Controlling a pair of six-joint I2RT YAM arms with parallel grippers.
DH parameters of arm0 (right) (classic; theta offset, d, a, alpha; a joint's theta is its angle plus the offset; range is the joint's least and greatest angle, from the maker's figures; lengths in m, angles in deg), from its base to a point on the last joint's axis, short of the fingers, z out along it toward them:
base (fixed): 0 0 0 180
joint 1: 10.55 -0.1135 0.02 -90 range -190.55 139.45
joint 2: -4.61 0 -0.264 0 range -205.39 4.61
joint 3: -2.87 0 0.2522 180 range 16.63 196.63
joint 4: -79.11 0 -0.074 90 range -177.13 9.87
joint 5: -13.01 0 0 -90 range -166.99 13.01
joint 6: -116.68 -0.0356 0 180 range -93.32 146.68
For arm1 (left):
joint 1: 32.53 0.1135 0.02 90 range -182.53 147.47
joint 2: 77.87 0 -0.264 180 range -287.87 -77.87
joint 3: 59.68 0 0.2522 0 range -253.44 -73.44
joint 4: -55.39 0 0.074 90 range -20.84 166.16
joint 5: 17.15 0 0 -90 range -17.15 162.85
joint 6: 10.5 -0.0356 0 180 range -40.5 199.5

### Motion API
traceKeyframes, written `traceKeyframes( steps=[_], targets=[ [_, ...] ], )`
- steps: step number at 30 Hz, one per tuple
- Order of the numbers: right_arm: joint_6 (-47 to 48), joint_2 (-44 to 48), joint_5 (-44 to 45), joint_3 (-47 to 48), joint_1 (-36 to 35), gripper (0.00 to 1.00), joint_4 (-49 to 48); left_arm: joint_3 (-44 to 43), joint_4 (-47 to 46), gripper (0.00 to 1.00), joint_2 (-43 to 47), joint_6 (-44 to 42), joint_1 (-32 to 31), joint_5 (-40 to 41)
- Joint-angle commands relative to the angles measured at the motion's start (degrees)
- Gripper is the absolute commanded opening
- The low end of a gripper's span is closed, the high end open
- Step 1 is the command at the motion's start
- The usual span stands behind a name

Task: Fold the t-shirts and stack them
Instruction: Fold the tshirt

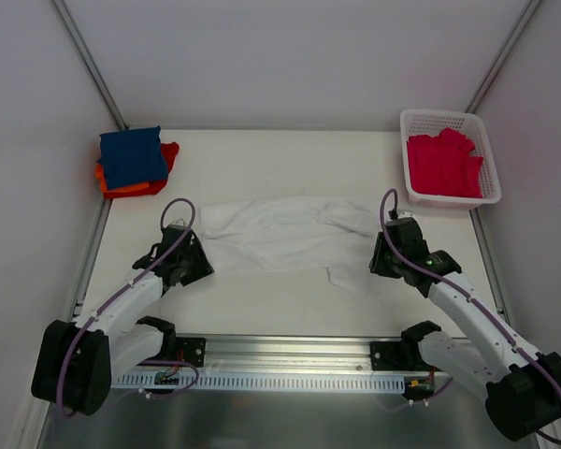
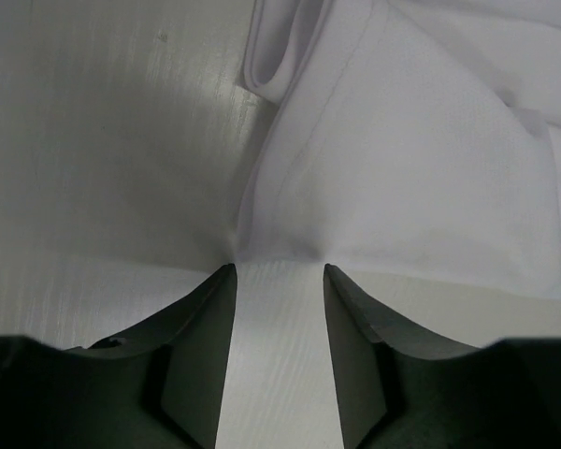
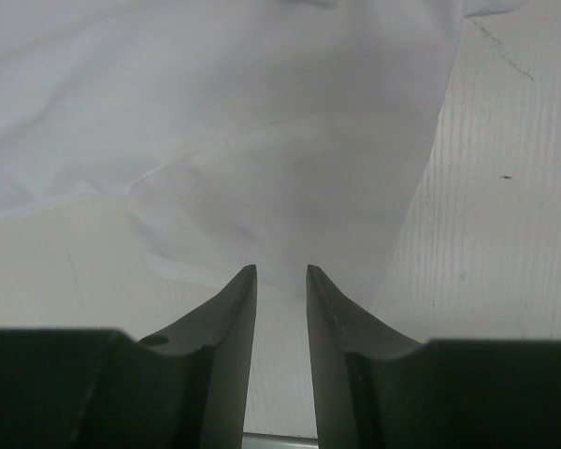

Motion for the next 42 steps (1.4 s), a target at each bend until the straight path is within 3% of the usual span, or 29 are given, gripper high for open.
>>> traceKeyframes(
  steps=[1, 7, 10, 17, 27, 34, 37, 42],
  targets=[
    [-1.52, 1.45, -0.32, -2.01, -0.75, 0.31, 1.63, -1.74, -0.65, 0.41, -0.43, 0.54, -0.77, 1.36],
    [-3.28, 3.73, -0.06, -5.09, -1.19, 0.36, 2.33, -1.65, -0.65, 0.36, -0.25, 0.45, -0.86, 1.45],
    [-3.46, 4.35, 0.56, -5.09, -1.11, 0.36, 2.6, -1.83, -0.56, 0.51, -0.43, 0.36, -1.04, 2.23],
    [-3.2, 4.18, -0.4, -4.91, -1.37, 0.36, 2.43, -2.53, 0.4, 0.51, -0.86, 0.71, -1.21, 5.13],
    [-4.69, 6.55, -0.67, -5.18, -2.34, 0.36, 3.39, -5.96, 0.32, 0.35, -7.45, 1.42, -1.91, 5.57],
    [-6.79, 8.04, -0.67, -7.37, -2.86, 0.36, 4.62, -5.78, 0.32, 0.09, -7.19, 1.68, -2.44, 6.1],
    [-8.99, 8.92, 0.03, -8.69, -3.74, 0.45, 5.58, -5.87, 0.32, 0.04, -7.19, 1.5, -2.53, 6.02],
    [-12.6, 12.52, 2.31, -10.28, -4.54, 0.46, 8.83, -5.96, 0.32, 0.01, -7.37, 1.42, -2.53, 5.93]
  ],
)
